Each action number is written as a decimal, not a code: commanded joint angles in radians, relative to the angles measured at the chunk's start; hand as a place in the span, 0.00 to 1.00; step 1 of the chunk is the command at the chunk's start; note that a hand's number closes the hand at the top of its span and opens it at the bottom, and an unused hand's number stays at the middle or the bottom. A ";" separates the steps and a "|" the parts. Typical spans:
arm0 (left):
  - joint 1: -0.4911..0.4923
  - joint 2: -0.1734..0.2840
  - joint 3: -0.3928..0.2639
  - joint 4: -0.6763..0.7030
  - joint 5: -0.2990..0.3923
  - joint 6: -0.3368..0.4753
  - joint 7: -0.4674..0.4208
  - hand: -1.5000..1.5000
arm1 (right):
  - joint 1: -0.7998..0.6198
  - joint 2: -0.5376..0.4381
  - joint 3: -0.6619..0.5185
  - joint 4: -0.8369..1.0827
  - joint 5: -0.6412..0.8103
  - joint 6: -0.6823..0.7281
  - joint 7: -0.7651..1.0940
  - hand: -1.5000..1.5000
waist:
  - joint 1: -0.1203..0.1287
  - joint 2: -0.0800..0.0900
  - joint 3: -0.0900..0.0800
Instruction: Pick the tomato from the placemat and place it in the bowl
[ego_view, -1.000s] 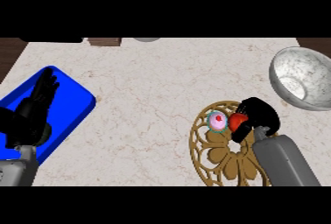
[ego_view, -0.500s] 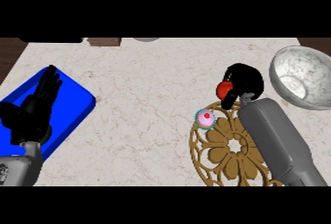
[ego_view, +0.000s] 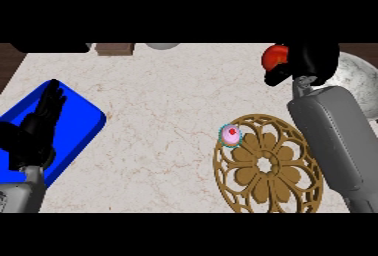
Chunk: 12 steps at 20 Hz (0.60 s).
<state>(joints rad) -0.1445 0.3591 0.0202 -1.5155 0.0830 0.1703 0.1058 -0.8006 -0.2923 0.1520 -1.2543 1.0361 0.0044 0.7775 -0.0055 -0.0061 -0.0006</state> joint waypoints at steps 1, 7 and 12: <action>-0.014 -0.021 0.001 0.039 -0.010 -0.003 -0.023 0.50 | -0.005 -0.049 -0.061 -0.146 -0.002 0.021 0.050 1.00 | -0.008 0.002 0.000; 0.049 -0.005 0.044 -0.023 0.014 -0.052 -0.041 0.50 | 0.033 -0.145 -0.202 -0.121 -0.067 0.029 -0.045 1.00 | 0.004 0.005 0.001; 0.000 -0.027 0.030 -0.026 -0.010 -0.040 0.018 0.50 | 0.033 -0.175 -0.311 -0.029 -0.161 -0.033 -0.184 1.00 | 0.008 0.007 0.001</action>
<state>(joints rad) -0.1258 0.3480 0.0516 -1.5401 0.0791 0.1316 0.1082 -0.7656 -0.4191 -0.0744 -1.3227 0.9479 -0.0200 0.6860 0.0018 -0.0001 0.0002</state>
